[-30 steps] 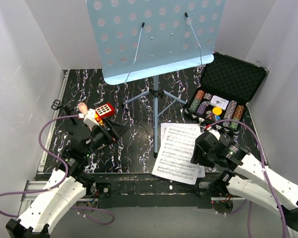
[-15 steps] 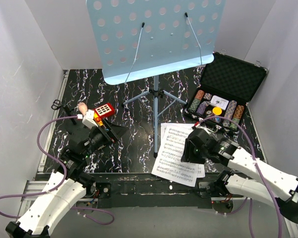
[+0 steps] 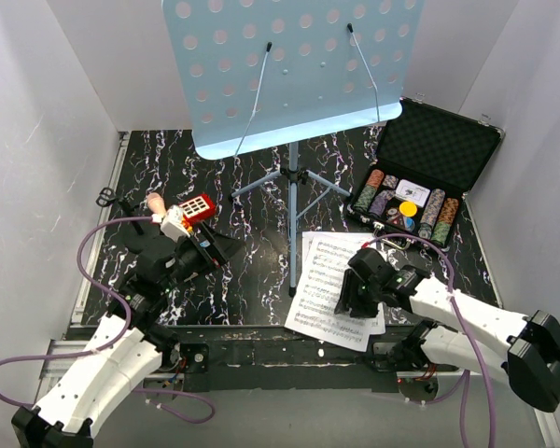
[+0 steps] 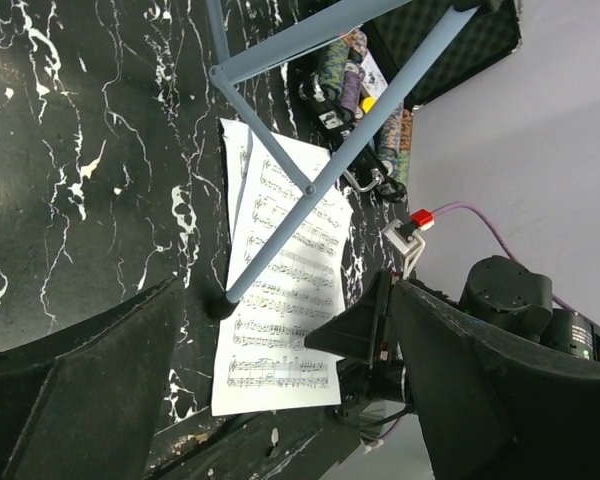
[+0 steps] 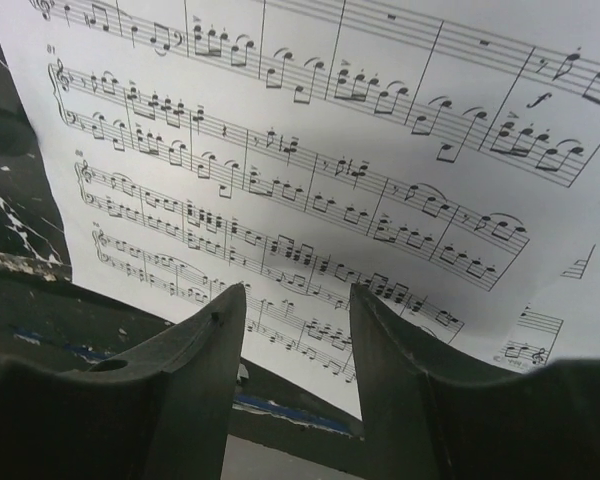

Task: Pack up the instrument practice props
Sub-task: Place the sheet music at the center of the board.

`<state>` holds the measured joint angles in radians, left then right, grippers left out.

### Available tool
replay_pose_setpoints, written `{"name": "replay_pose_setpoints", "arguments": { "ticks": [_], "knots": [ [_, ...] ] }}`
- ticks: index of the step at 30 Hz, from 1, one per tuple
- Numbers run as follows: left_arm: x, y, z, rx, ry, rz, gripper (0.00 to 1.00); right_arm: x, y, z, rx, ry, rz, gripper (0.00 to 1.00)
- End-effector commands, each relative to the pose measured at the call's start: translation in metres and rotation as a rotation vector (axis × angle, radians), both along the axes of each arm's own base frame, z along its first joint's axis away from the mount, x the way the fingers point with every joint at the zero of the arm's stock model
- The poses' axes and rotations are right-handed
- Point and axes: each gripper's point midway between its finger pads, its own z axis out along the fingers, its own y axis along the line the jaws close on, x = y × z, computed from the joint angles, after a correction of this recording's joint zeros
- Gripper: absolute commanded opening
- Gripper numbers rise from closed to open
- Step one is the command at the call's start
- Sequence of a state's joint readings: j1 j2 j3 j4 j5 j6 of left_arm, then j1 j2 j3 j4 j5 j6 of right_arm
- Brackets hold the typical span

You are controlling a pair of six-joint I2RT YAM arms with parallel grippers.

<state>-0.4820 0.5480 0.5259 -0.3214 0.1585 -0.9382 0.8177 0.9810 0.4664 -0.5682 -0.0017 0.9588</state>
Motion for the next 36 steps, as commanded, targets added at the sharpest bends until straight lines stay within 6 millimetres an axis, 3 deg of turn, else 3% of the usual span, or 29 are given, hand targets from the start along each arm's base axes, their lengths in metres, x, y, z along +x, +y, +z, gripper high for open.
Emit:
{"name": "replay_pose_setpoints", "arguments": {
  "ticks": [1,7,9,12,15,18,24,30,36],
  "knots": [
    [0.003,-0.003,0.015,-0.005,-0.019,-0.005,0.86,0.014,0.009,0.005,0.060,-0.009,-0.023,0.54],
    [0.008,-0.005,0.015,-0.018,0.006,0.008,0.91,0.023,0.002,-0.001,0.038,0.011,-0.040,0.54],
    [0.011,-0.002,0.016,-0.026,0.010,0.040,0.96,0.028,0.000,0.002,0.032,0.003,-0.047,0.54],
    [0.018,0.009,0.029,-0.045,-0.026,0.120,0.98,0.040,0.003,0.023,0.057,-0.079,-0.033,0.54],
    [0.021,0.015,0.052,-0.060,-0.170,0.137,0.98,0.053,0.009,0.062,0.127,-0.216,-0.017,0.55],
    [0.024,0.005,0.077,-0.102,-0.361,0.074,0.98,0.065,0.007,0.097,0.138,-0.324,-0.005,0.57],
    [0.063,-0.031,0.068,0.062,-0.420,-0.052,0.94,0.073,0.008,0.131,0.099,-0.393,0.093,0.57],
    [0.089,-0.041,0.075,0.178,-0.650,-0.011,0.90,0.086,0.013,0.143,0.113,-0.472,0.120,0.57],
    [0.089,-0.062,0.100,0.178,-0.904,-0.044,0.86,0.092,0.019,0.142,0.111,-0.486,0.153,0.57]
  ]
}}
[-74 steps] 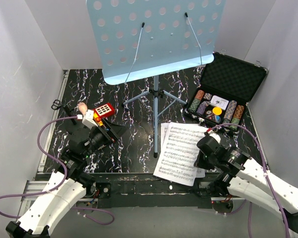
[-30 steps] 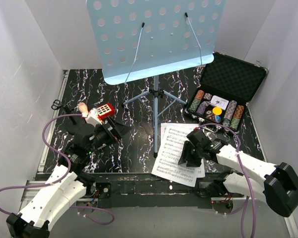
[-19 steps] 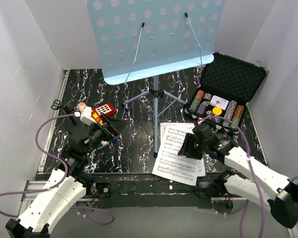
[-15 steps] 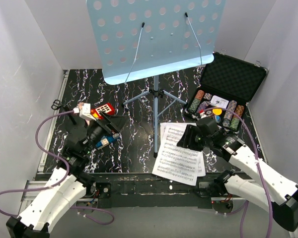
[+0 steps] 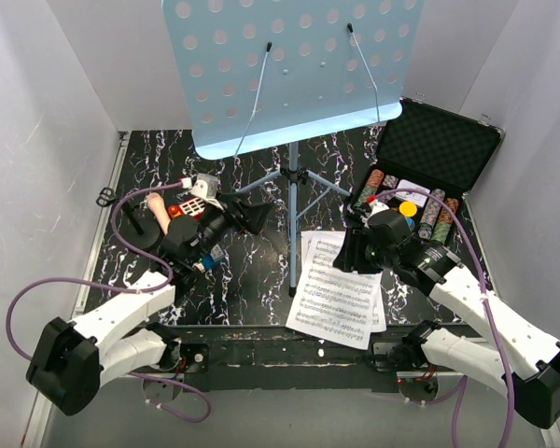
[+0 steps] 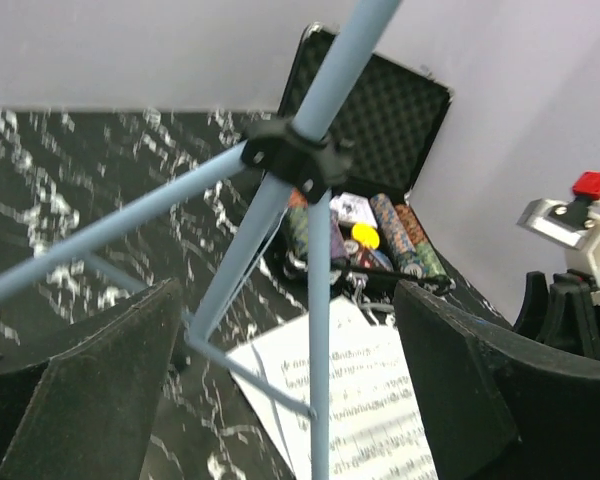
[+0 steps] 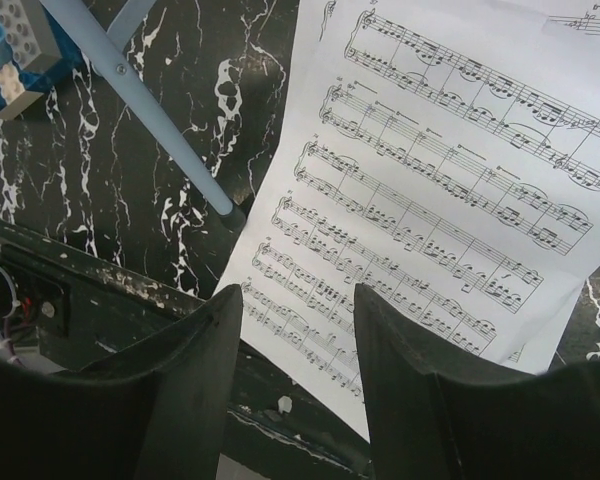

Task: Pack up the instrument practice props
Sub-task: Place the sheet music at the center of the board, then unscrew the knob on the music stand.

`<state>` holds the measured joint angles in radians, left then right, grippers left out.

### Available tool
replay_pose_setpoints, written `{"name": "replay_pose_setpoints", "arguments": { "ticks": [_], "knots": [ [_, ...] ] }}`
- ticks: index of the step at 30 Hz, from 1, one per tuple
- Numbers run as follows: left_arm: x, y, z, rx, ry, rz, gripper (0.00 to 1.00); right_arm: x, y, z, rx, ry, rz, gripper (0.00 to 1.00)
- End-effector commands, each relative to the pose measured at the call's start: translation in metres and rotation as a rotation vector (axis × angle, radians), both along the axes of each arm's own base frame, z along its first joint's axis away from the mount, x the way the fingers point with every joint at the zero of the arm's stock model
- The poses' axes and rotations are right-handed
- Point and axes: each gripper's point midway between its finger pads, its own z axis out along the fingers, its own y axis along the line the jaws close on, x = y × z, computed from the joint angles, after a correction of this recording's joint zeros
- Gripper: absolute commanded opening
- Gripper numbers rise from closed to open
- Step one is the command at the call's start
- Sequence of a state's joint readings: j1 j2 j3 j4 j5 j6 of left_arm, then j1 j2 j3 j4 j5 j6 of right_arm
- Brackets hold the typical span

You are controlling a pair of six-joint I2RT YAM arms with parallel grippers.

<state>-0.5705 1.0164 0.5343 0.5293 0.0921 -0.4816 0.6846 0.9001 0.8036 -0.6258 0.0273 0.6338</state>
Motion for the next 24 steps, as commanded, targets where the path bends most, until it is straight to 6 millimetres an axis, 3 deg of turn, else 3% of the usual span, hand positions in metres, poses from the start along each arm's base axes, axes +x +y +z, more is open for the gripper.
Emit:
{"name": "replay_pose_setpoints", "arguments": {
  "ticks": [1,5,10,20,24],
  "knots": [
    [0.001,-0.012,0.047,0.014,-0.304,-0.018,0.86,0.013,0.007,0.016,0.004,-0.076,0.033,0.57],
    [0.007,-0.032,0.052,0.036,-0.419,-0.044,0.83,0.016,0.009,0.017,0.012,-0.086,0.034,0.57],
    [0.027,-0.041,0.046,0.040,-0.476,0.012,0.82,0.014,0.011,0.014,0.025,-0.075,0.039,0.57],
    [0.036,-0.043,0.087,-0.063,-0.575,0.069,0.82,0.012,0.012,0.010,0.043,-0.061,0.028,0.57],
    [0.044,-0.056,0.093,-0.046,-0.578,0.042,0.82,0.013,0.012,0.009,0.041,-0.059,0.029,0.57]
  ]
}}
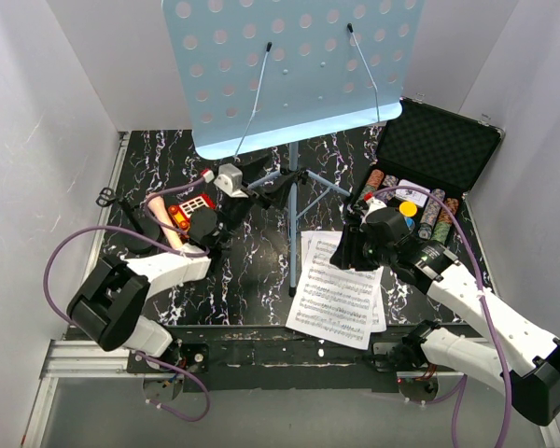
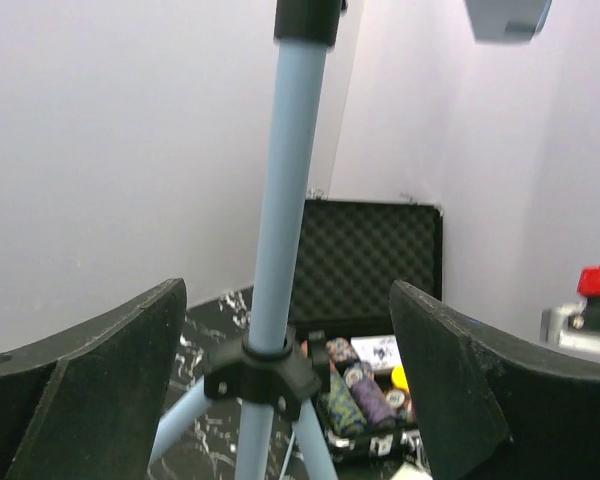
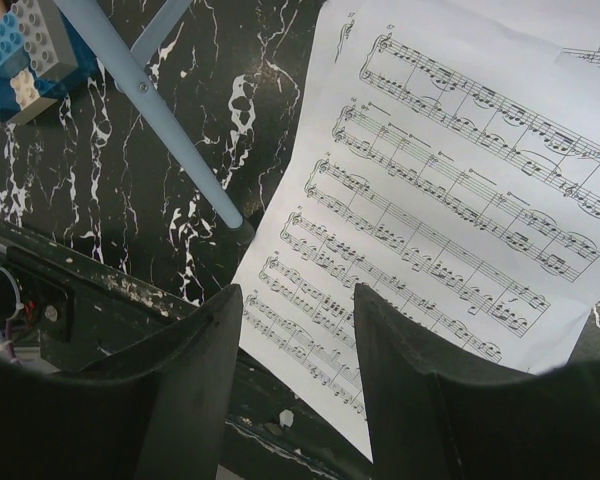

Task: Pack up the instrument practice props
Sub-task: Unscrew the knob on the music stand.

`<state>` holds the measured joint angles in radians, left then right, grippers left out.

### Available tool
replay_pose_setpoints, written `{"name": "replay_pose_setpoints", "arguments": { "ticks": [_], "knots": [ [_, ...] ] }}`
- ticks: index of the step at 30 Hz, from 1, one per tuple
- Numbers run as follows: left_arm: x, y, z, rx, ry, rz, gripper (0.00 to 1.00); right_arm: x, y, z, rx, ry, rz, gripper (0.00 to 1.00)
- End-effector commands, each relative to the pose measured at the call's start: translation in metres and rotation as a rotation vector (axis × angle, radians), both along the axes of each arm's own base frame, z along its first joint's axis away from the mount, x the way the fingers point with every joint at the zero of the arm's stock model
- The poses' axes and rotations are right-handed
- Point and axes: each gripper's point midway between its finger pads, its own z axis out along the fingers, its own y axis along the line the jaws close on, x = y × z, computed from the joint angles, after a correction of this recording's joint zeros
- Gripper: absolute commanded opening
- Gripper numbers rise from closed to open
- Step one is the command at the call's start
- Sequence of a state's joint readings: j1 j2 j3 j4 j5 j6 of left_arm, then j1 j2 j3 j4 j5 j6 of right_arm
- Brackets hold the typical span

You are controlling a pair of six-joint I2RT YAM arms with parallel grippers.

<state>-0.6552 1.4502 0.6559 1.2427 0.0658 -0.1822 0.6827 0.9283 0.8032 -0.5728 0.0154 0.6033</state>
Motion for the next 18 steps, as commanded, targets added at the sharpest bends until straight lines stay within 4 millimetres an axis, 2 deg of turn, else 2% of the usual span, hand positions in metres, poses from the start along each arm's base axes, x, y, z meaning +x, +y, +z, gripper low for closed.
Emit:
{"name": "replay_pose_setpoints", "arguments": {
  "ticks": [1,6,9,12,18],
  "knots": [
    [0.006,-0.008,0.029,-0.026,-0.068,-0.001,0.82,0.006,0.005,0.008,0.034,-0.029,0.000,0.57],
    [0.026,-0.024,0.006,-0.026,-0.014,-0.004,0.77,0.003,0.010,0.013,0.057,-0.022,0.021,0.56],
    [0.034,-0.027,0.003,-0.045,-0.008,0.003,0.72,0.001,0.008,0.013,0.050,-0.026,0.022,0.56],
    [0.037,-0.031,0.011,-0.079,-0.015,0.002,0.68,0.001,0.005,0.012,0.032,-0.030,0.021,0.56],
    [0.041,-0.034,0.032,-0.102,-0.053,0.010,0.68,0.000,0.004,0.009,0.025,-0.028,0.024,0.56]
  ]
}}
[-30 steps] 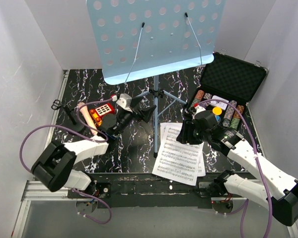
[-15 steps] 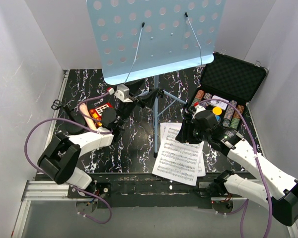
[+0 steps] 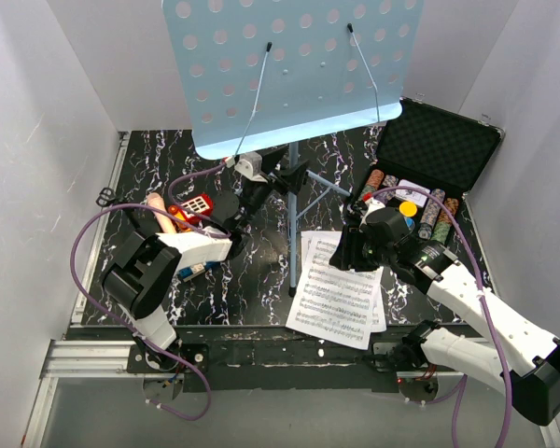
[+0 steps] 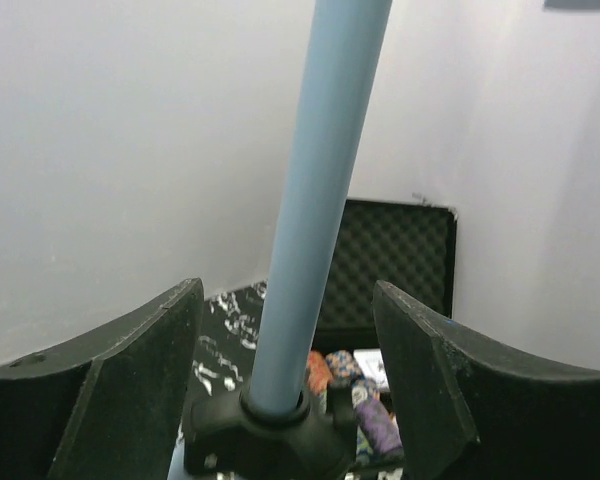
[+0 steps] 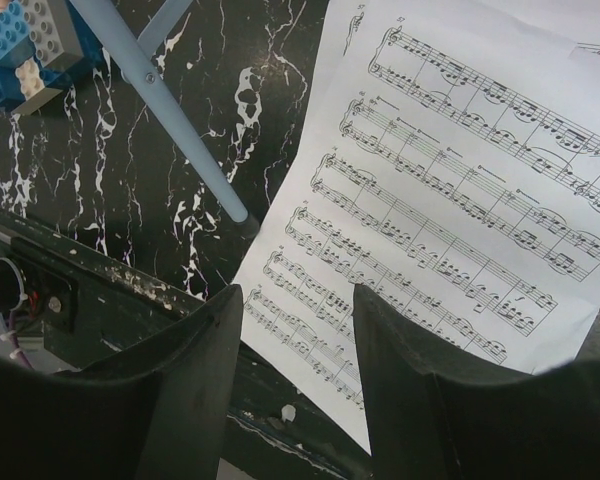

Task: Pack up the instrument practice props
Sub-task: Unscrew the knob on the music stand.

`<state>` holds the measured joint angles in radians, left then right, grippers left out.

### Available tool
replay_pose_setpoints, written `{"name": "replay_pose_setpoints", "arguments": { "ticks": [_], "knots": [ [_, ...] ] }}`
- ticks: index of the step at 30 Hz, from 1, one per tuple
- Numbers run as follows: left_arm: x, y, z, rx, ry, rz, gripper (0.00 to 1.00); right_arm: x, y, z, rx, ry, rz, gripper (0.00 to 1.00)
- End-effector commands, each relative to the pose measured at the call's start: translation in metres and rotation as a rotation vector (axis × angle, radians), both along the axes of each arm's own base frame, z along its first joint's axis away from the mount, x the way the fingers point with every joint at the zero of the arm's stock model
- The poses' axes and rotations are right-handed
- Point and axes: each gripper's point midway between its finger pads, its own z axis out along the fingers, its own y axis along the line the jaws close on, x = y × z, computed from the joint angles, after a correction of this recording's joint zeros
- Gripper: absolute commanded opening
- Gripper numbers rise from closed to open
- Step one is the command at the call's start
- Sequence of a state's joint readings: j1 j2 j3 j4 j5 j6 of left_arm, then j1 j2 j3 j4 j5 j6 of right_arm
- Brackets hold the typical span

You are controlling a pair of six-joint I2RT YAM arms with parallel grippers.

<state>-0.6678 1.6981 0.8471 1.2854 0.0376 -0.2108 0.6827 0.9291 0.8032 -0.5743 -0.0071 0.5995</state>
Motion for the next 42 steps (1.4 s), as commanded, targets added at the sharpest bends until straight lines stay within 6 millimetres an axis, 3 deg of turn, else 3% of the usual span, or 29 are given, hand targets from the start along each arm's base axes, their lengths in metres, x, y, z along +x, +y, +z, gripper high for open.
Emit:
{"name": "replay_pose_setpoints", "arguments": {
  "ticks": [1,4,8,14,19,25,27,29,30,36,42],
  "knots": [
    [-0.003,0.003,0.054,-0.091,-0.098,0.014,0.68,0.004,0.001,0.009,0.019,-0.040,0.003,0.56],
    [0.000,-0.004,0.060,-0.081,-0.112,0.003,0.66,0.004,0.002,0.010,0.021,-0.040,0.006,0.56],
    [0.004,-0.011,0.054,-0.051,-0.120,-0.008,0.45,0.005,0.003,0.012,0.022,-0.044,0.007,0.56],
    [0.006,-0.011,0.050,-0.062,-0.109,-0.005,0.48,0.004,0.001,0.010,0.016,-0.045,0.010,0.56],
    [0.005,-0.010,0.060,-0.079,-0.127,-0.006,0.48,0.005,0.002,0.008,0.012,-0.041,0.011,0.56],
    [0.000,-0.007,0.077,-0.104,-0.153,-0.010,0.33,0.005,0.003,0.008,0.015,-0.040,0.013,0.56],
    [-0.003,-0.005,0.082,-0.107,-0.162,-0.011,0.36,0.004,0.004,0.008,0.016,-0.039,0.016,0.56],
    [-0.005,-0.002,0.085,-0.104,-0.169,-0.006,0.53,0.005,0.003,0.007,0.018,-0.039,0.013,0.56],
    [-0.006,-0.003,0.086,-0.093,-0.171,-0.004,0.56,0.005,0.003,0.007,0.020,-0.040,0.015,0.56],
    [-0.008,-0.008,0.082,0.020,-0.180,-0.012,0.58,0.004,0.004,0.008,0.028,-0.039,0.015,0.56],
    [-0.020,-0.018,0.075,0.053,-0.161,-0.207,0.58,0.002,0.004,0.006,0.030,-0.033,0.016,0.55]
  ]
}}
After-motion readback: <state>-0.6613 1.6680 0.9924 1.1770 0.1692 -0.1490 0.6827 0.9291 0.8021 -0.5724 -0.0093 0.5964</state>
